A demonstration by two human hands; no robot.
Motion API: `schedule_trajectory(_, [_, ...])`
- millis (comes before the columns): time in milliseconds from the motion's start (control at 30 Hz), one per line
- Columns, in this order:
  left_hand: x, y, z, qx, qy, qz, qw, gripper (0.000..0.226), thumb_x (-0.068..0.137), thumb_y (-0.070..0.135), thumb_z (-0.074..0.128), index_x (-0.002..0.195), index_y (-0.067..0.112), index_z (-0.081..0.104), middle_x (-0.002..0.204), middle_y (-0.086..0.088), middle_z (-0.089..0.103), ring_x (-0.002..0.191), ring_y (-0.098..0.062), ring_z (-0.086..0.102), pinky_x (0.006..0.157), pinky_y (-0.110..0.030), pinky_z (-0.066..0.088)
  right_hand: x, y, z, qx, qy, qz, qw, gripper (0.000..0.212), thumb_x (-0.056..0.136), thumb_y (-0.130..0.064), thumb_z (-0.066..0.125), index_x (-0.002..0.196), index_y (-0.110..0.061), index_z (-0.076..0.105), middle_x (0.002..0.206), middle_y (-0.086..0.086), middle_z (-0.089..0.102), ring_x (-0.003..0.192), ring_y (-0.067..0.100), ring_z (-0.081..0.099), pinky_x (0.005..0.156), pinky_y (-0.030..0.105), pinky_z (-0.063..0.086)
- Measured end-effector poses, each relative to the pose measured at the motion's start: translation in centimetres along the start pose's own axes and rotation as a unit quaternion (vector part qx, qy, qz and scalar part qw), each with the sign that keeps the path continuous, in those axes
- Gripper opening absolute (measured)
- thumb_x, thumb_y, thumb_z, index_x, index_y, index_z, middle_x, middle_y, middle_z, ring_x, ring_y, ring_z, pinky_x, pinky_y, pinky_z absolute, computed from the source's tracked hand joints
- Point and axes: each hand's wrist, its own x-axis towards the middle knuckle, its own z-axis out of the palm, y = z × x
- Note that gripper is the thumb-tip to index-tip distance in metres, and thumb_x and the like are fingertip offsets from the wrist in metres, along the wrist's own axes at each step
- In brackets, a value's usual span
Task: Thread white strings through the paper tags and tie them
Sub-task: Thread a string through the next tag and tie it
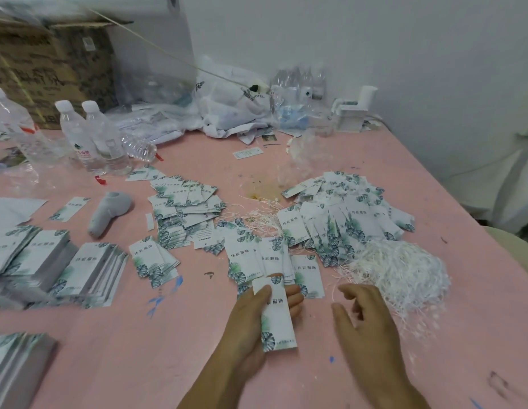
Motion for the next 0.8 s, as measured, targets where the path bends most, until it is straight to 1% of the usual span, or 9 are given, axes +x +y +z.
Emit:
schedule_trajectory(33, [0.4,-2.1,-1.5,-0.030,-0.072,-0.061,0.995,0.042,0.096,0.017,0.050,0.128,-0.009,0.055,0.117,-0.030,0.067,0.105,-0.040,0.069,0.086,-0.046,0.059,-1.9,1.5,-1.1,0.007,0.005,0.052,0.999,0.023,0.087,-0.024,0.066,0.099,-0.040,0.056,0.098,-0.020,0.056,0.091,-0.009,0.051,0.067,0.014,0.041])
schedule_trajectory(67, [0.1,-3.1,-1.9,-0.017,-0.098,-0.072,0.992,0.043,0.094,0.017,0.051,0.129,-0.008,0.054,0.118,-0.029,0.067,0.108,-0.040,0.068,0.090,-0.049,0.057,-1.8,2.5,-1.8,-0.017,0.046,0.064,0.997,0.022,0.085,-0.022,0.067,0.093,-0.039,0.056,0.094,-0.018,0.058,0.087,-0.010,0.052,0.066,0.016,0.041])
schedule_trajectory(167, [0.9,-3.7,-2.9,-0.027,-0.093,-0.055,0.994,0.043,0.093,0.014,0.054,0.131,-0.005,0.053,0.122,-0.028,0.066,0.114,-0.041,0.065,0.099,-0.055,0.051,-1.1,2.9,-2.2,-0.086,-0.053,0.086,0.991,0.014,0.078,-0.025,0.066,0.077,-0.036,0.057,0.079,-0.015,0.059,0.073,-0.004,0.054,0.061,0.023,0.044])
schedule_trajectory(300, [0.4,-3.9,-3.2,-0.039,-0.111,-0.045,0.992,0.041,0.092,0.011,0.058,0.131,-0.002,0.056,0.123,-0.030,0.064,0.111,-0.041,0.066,0.090,-0.052,0.056,-0.2,3.0,-2.1,-0.181,-0.136,0.078,0.971,0.004,0.078,-0.032,0.056,0.077,-0.034,0.053,0.076,-0.012,0.055,0.069,0.000,0.052,0.057,0.020,0.037])
schedule_trajectory(433, [0.2,-3.6,-3.0,-0.017,-0.111,-0.030,0.993,0.032,0.089,0.011,0.061,0.118,0.001,0.066,0.115,-0.032,0.067,0.095,-0.040,0.071,0.076,-0.046,0.060,0.7,1.8,-1.6,-0.257,-0.192,0.048,0.946,0.013,0.079,-0.021,0.045,0.077,-0.023,0.058,0.074,-0.007,0.061,0.066,0.011,0.054,0.059,0.026,0.041])
schedule_trajectory(533, [0.4,-3.5,-3.0,-0.013,-0.117,-0.032,0.993,0.035,0.092,0.009,0.057,0.127,0.003,0.059,0.111,-0.034,0.067,0.085,-0.038,0.068,0.074,-0.045,0.058,1.2,1.3,-1.6,-0.278,-0.213,0.038,0.936,0.010,0.076,-0.018,0.044,0.071,-0.021,0.051,0.072,-0.001,0.058,0.062,0.017,0.048,0.056,0.029,0.038])
schedule_trajectory(600, [0.3,-3.4,-2.9,-0.026,-0.136,-0.027,0.990,0.031,0.096,0.006,0.052,0.126,0.012,0.061,0.105,-0.034,0.065,0.081,-0.036,0.065,0.071,-0.045,0.056,1.5,1.1,-1.8,-0.238,-0.190,0.035,0.952,0.012,0.080,-0.018,0.049,0.070,-0.018,0.056,0.070,0.000,0.062,0.063,0.016,0.056,0.057,0.029,0.045])
schedule_trajectory(700, [0.2,-3.4,-2.8,-0.025,-0.147,-0.024,0.989,0.028,0.093,0.000,0.052,0.107,0.016,0.069,0.095,-0.028,0.065,0.073,-0.034,0.063,0.063,-0.042,0.056,2.5,-0.3,-2.6,-0.037,-0.107,0.018,0.993,0.018,0.088,-0.022,0.062,0.071,-0.027,0.059,0.066,-0.011,0.062,0.058,0.001,0.053,0.056,0.017,0.044])
schedule_trajectory(800, [-0.4,-3.1,-2.6,-0.030,-0.163,-0.030,0.986,0.025,0.078,0.000,0.060,0.097,0.015,0.065,0.087,-0.021,0.062,0.066,-0.031,0.061,0.057,-0.038,0.054,3.4,-3.4,-2.5,0.214,-0.026,-0.003,0.977,0.017,0.090,-0.019,0.065,0.074,-0.026,0.062,0.063,-0.011,0.060,0.052,0.000,0.048,0.052,0.013,0.043])
